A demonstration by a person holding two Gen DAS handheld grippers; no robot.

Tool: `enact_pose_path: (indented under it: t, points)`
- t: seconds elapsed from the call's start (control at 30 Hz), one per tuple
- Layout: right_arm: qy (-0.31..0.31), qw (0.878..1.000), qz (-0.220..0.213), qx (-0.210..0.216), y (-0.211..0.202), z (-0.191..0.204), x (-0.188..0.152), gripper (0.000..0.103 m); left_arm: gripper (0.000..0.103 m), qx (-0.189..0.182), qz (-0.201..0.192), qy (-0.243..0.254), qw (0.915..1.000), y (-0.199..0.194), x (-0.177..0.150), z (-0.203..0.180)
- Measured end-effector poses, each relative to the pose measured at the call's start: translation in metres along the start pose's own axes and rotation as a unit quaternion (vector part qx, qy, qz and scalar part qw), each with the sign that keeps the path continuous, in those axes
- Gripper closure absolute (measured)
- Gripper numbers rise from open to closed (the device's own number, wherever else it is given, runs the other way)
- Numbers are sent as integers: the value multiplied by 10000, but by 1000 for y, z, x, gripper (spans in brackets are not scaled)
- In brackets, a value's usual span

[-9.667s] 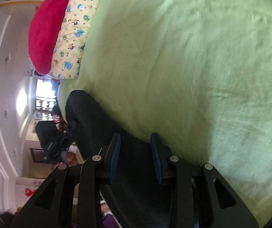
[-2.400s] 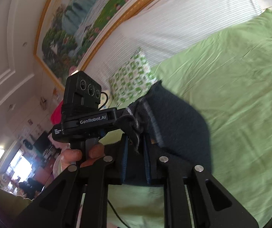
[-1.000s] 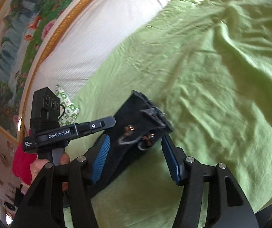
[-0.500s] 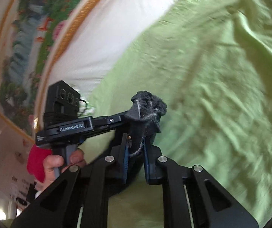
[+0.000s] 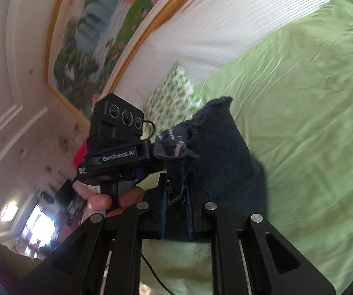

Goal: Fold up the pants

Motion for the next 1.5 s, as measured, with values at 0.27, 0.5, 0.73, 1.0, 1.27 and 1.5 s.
enact_pose_path:
  t: [0.27, 0.5, 0.73, 1.0, 1.27, 1.5]
  points:
    - [-230, 9970, 735, 72, 57, 20, -23, 88, 93, 237, -504, -718, 9959, -42, -37, 47]
    - [-275, 9931, 1138, 14, 92, 16, -34, 86, 96, 556, -743, -1210, 9883, -63, -64, 81]
    - [-308, 9905, 1340, -20, 107, 15, -43, 75, 95, 763, -1006, -1549, 9798, -89, -87, 98]
    - [-560, 9885, 1406, 38, 111, 30, -48, 52, 95, 1024, -1379, -1644, 9713, -113, -100, 92]
    - [-552, 9896, 1285, 338, 102, 47, -43, 52, 71, 1334, -1697, -1618, 9629, -139, -111, 75]
    - [-538, 9925, 1039, 357, 90, 53, -31, 51, 67, 1490, -1977, -1723, 9534, -165, -130, 71]
Point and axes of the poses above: each gripper's, at about its wrist camera, not at the fingertips, and y roughly the way its jaws point, z to its left, x to its top, the point moved 2 cm from there along y, roughly the way its jaws point, and after that the axes turned 9 degrees about -x, right-handed, at the moved point
